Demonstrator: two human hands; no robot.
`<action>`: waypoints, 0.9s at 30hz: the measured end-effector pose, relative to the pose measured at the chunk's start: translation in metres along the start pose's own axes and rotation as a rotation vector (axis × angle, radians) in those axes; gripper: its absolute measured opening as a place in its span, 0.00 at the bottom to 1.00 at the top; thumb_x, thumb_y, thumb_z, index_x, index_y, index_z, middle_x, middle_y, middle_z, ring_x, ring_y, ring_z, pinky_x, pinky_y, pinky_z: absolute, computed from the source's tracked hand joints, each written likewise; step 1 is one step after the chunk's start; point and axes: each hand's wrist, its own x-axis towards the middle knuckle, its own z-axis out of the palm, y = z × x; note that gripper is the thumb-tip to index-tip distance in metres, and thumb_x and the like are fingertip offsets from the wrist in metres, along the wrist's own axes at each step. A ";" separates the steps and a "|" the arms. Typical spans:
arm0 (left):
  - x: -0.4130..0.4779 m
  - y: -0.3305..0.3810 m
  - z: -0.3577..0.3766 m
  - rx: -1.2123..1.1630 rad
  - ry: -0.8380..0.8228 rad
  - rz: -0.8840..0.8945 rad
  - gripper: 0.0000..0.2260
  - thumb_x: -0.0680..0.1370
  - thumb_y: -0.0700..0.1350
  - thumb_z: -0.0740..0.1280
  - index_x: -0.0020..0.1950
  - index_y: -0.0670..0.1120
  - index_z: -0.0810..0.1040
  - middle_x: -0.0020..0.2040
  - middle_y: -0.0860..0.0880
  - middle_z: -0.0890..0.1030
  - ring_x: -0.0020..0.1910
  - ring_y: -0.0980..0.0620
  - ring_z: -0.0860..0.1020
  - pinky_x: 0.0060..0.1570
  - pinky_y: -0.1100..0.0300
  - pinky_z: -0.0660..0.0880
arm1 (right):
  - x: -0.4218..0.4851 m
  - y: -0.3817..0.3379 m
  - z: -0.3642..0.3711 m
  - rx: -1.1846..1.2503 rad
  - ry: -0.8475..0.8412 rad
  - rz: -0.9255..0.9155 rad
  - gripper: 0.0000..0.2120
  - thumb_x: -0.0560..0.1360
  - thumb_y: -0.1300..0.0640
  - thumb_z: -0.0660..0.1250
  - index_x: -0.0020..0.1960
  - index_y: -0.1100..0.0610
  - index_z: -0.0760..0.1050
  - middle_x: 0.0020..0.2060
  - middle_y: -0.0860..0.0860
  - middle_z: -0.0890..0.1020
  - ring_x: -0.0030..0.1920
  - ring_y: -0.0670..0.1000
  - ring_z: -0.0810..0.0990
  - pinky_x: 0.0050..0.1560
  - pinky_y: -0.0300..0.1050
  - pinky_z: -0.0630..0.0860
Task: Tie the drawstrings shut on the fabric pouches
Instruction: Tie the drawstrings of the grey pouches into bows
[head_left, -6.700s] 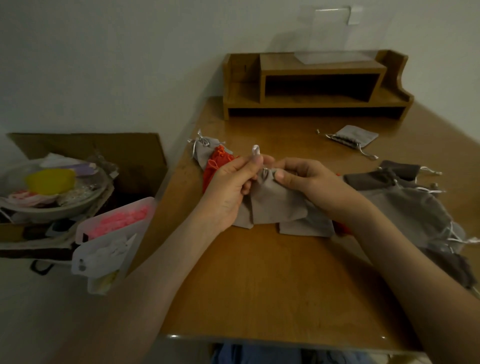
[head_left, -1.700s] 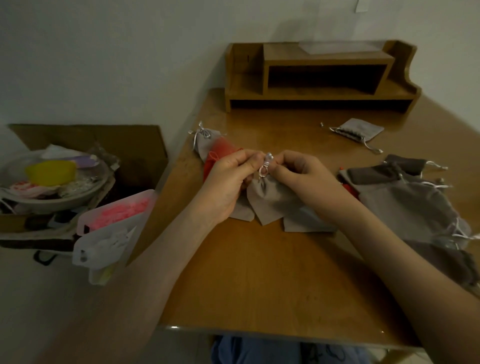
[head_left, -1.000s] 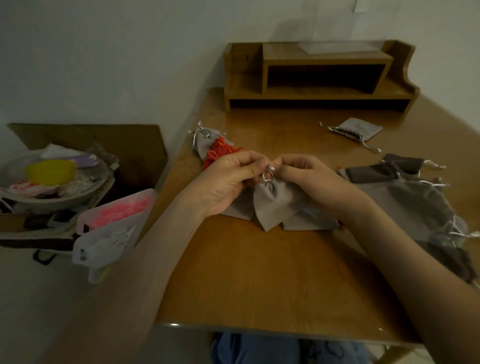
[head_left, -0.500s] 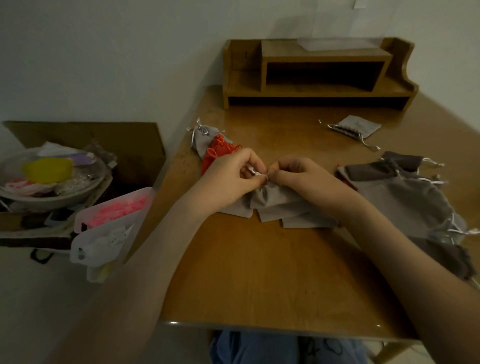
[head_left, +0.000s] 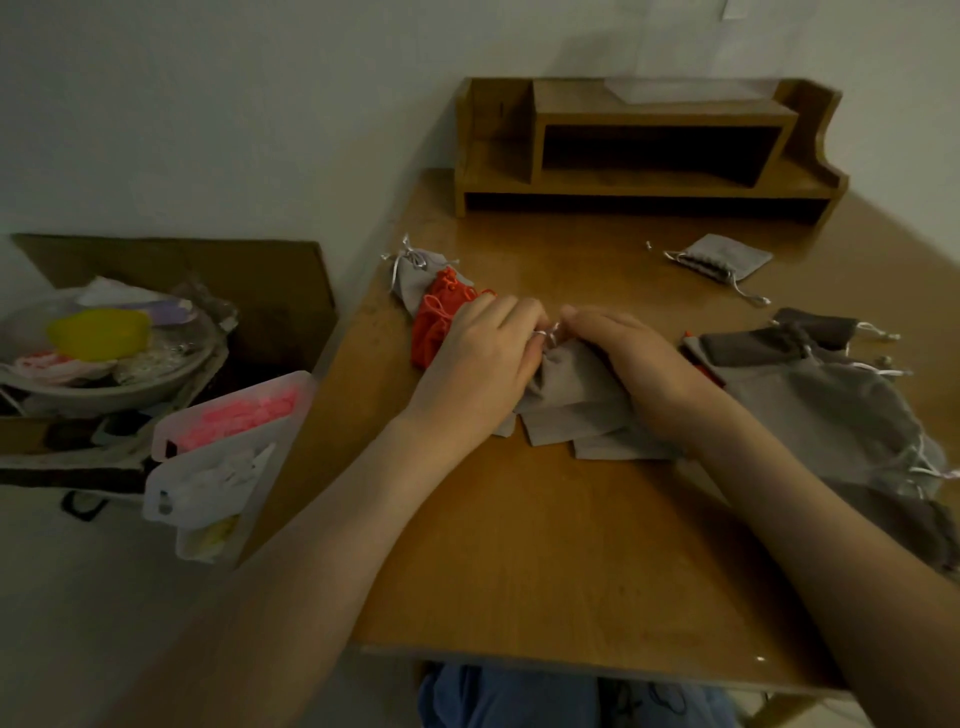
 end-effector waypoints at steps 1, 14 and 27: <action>0.000 -0.001 0.000 -0.014 0.014 0.004 0.05 0.77 0.39 0.61 0.43 0.41 0.75 0.39 0.46 0.75 0.41 0.51 0.70 0.46 0.60 0.65 | 0.000 0.001 0.000 0.041 -0.008 0.020 0.13 0.80 0.50 0.59 0.45 0.54 0.77 0.39 0.50 0.82 0.42 0.49 0.80 0.49 0.46 0.74; 0.002 0.003 -0.005 -0.084 0.073 0.045 0.04 0.77 0.39 0.64 0.49 0.40 0.77 0.42 0.46 0.78 0.44 0.53 0.70 0.46 0.61 0.67 | 0.002 0.005 -0.007 0.079 -0.054 -0.063 0.05 0.78 0.58 0.62 0.45 0.57 0.76 0.40 0.51 0.79 0.41 0.47 0.77 0.42 0.38 0.75; 0.006 0.000 -0.005 -0.564 0.033 -0.339 0.02 0.75 0.42 0.68 0.43 0.46 0.76 0.43 0.49 0.78 0.45 0.55 0.76 0.46 0.63 0.73 | -0.001 0.000 -0.010 0.346 -0.183 -0.050 0.04 0.72 0.58 0.63 0.44 0.59 0.73 0.39 0.52 0.78 0.38 0.47 0.77 0.38 0.37 0.76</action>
